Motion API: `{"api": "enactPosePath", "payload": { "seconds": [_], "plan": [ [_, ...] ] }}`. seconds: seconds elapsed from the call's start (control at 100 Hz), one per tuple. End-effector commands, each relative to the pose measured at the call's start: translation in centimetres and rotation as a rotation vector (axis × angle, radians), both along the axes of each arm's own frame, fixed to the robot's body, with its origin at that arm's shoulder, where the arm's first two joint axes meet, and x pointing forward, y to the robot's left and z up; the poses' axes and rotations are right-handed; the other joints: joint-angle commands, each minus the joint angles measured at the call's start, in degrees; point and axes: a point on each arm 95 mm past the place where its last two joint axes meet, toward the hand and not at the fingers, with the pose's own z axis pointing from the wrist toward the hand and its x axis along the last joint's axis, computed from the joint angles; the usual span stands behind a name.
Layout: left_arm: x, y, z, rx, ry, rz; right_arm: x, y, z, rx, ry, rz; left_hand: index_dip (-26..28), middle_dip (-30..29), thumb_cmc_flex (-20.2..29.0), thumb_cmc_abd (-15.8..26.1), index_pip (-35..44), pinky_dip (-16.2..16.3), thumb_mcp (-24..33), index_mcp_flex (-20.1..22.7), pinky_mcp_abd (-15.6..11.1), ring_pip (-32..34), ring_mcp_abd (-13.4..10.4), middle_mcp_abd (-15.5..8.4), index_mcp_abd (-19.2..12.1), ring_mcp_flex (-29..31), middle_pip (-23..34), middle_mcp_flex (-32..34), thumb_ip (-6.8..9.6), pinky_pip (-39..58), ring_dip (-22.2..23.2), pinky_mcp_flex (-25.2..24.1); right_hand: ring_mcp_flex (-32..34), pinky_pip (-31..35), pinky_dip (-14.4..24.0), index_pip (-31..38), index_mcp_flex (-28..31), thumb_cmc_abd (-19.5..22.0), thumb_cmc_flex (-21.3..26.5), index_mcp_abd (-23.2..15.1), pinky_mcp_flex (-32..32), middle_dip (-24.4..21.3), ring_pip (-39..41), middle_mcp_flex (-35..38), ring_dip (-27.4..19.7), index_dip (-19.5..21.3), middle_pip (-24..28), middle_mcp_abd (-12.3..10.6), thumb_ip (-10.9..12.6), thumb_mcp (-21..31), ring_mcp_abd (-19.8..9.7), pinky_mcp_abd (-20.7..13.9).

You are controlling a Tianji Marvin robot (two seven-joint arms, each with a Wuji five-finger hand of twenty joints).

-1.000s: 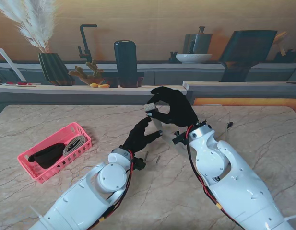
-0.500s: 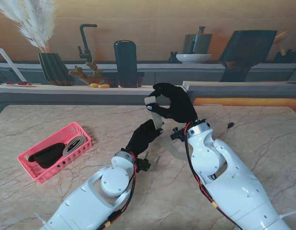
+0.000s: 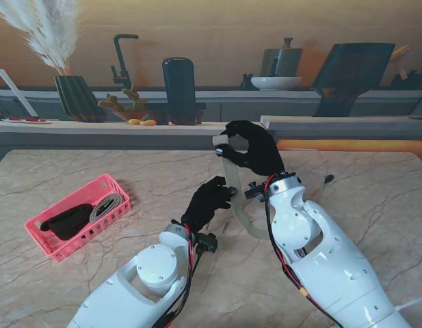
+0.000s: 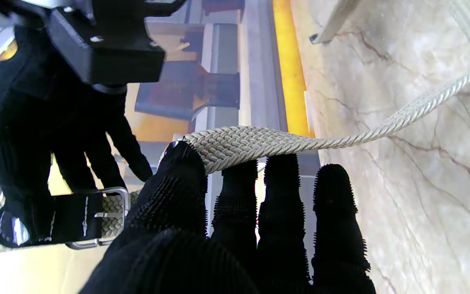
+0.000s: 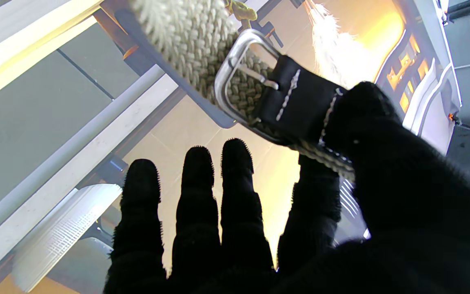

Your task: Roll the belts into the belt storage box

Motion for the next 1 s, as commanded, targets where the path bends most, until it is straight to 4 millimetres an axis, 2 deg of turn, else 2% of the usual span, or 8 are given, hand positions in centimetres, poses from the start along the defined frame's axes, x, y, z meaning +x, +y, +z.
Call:
{"api": "enactPosePath", "payload": {
  "seconds": [0.0, 0.14, 0.42, 0.59, 0.72, 0.81, 0.91, 0.99],
  "plan": [
    [0.4, -0.3, -0.2, 0.007, 0.006, 0.005, -0.4, 0.5, 0.2, 0.014, -0.006, 0.008, 0.87, 0.93, 2.87, -2.3, 3.15, 1.17, 1.04, 0.75, -0.38, 1.26, -0.24, -2.0, -4.0, 0.86, 0.63, 1.01, -0.49, 1.95, 1.03, 0.12, 1.58, 1.62, 0.41, 5.32, 2.09, 4.89, 1.48, -5.81, 0.34, 0.68, 0.77, 0.65, 1.06, 1.74, 0.61, 0.08, 2.47, 0.8, -1.88, -1.95],
    [0.1, -0.4, -0.4, -0.08, 0.081, -0.039, -0.6, 0.7, 0.4, 0.012, -0.026, 0.02, 2.68, -4.97, -6.82, -8.06, 3.07, -0.64, 19.06, 1.66, -1.35, -3.15, -0.85, -1.72, -4.35, -2.57, -1.21, -0.98, -3.91, -1.88, -1.55, -1.47, 1.78, 1.72, 0.47, 5.26, 2.05, 4.97, 1.43, -5.98, 0.45, 0.76, 0.9, 0.9, 1.27, 1.74, 0.72, -0.05, 2.53, 0.61, -1.87, -1.98],
    [-0.3, -1.0, -0.6, -0.158, 0.125, -0.095, -0.7, 1.0, 0.5, 0.026, -0.039, 0.022, 15.45, -9.41, -17.42, -16.24, 7.03, -6.5, 36.62, -1.07, -6.31, -11.69, -3.66, -1.4, -4.24, -14.61, -6.19, -12.51, -5.77, -14.6, -6.14, -8.34, 2.02, 1.94, 0.56, 5.36, 1.81, 5.33, 1.59, -5.95, 0.68, 0.94, 1.2, 1.04, 1.63, 1.89, 1.05, 0.02, 2.71, 0.4, -2.09, -2.11],
    [-0.4, -1.6, -0.5, -0.226, 0.162, -0.085, -0.8, 1.1, 0.6, 0.038, -0.041, 0.026, 21.81, -9.08, -15.99, -14.93, 9.97, -6.96, 35.44, -4.86, -7.65, -10.47, -4.08, -1.58, -4.8, -12.82, -4.99, -11.19, -6.47, -15.55, -6.08, -7.72, 2.16, 2.03, 0.59, 5.37, 1.79, 5.3, 1.66, -5.84, 0.7, 1.03, 1.35, 1.27, 1.77, 1.88, 1.24, -0.04, 2.78, 0.29, -2.05, -2.09],
    [-0.9, -1.8, -0.4, -0.303, 0.21, -0.075, -0.8, 0.9, 0.6, 0.026, -0.048, 0.025, 21.79, -7.0, -11.47, -11.66, 9.65, -2.5, 28.74, -6.8, -5.0, -2.13, -0.03, -0.63, -6.14, -1.95, -0.67, -1.41, -5.87, -5.94, -2.15, -1.78, 2.55, 2.1, 0.61, 5.31, 1.62, 5.47, 1.61, -6.04, 0.8, 1.13, 1.56, 1.78, 1.92, 1.89, 1.49, -0.12, 2.81, 0.16, -2.1, -2.06],
    [-1.4, -1.5, -0.3, -0.344, 0.236, -0.072, -0.8, 0.8, 0.4, 0.018, -0.051, 0.021, 17.31, 1.76, -7.79, -10.26, 8.67, 1.03, 24.78, -5.65, -3.74, 6.69, 1.22, -1.66, -5.32, 6.03, 1.88, 8.46, -5.32, 2.87, 1.48, 3.44, 2.81, 2.13, 0.61, 5.4, 1.65, 5.55, 1.67, -6.04, 0.85, 1.22, 1.68, 2.32, 2.02, 1.96, 1.71, -0.24, 2.83, 0.07, -2.24, -2.05],
    [-1.9, -1.1, -0.2, -0.37, 0.25, -0.082, -0.8, 0.6, 0.0, 0.005, -0.055, 0.015, 4.95, 5.4, -8.5, -9.35, -0.97, 2.35, 25.28, -2.79, -2.15, 11.6, 1.97, -1.98, -2.57, 8.87, 4.66, 10.67, -4.99, 6.33, 4.13, 5.18, 3.13, 2.2, 0.62, 5.37, 1.55, 5.67, 1.65, -6.17, 1.03, 1.34, 1.84, 2.97, 2.14, 1.96, 1.97, -0.36, 2.86, -0.01, -2.27, -2.05],
    [-2.2, -0.8, -0.2, -0.395, 0.266, -0.106, -0.8, 0.5, -0.2, 0.005, -0.049, 0.011, 1.49, 9.59, -9.81, -8.95, -5.09, 2.71, 27.44, -1.1, -1.11, 13.3, 2.78, -1.66, -0.98, 8.82, 5.96, 10.54, -4.87, 6.99, 7.08, 4.52, 3.35, 2.23, 0.62, 5.44, 1.57, 5.65, 1.67, -6.15, 1.13, 1.43, 1.92, 3.56, 2.23, 1.98, 2.18, -0.55, 2.88, -0.05, -2.42, -2.08]
  ]
}}
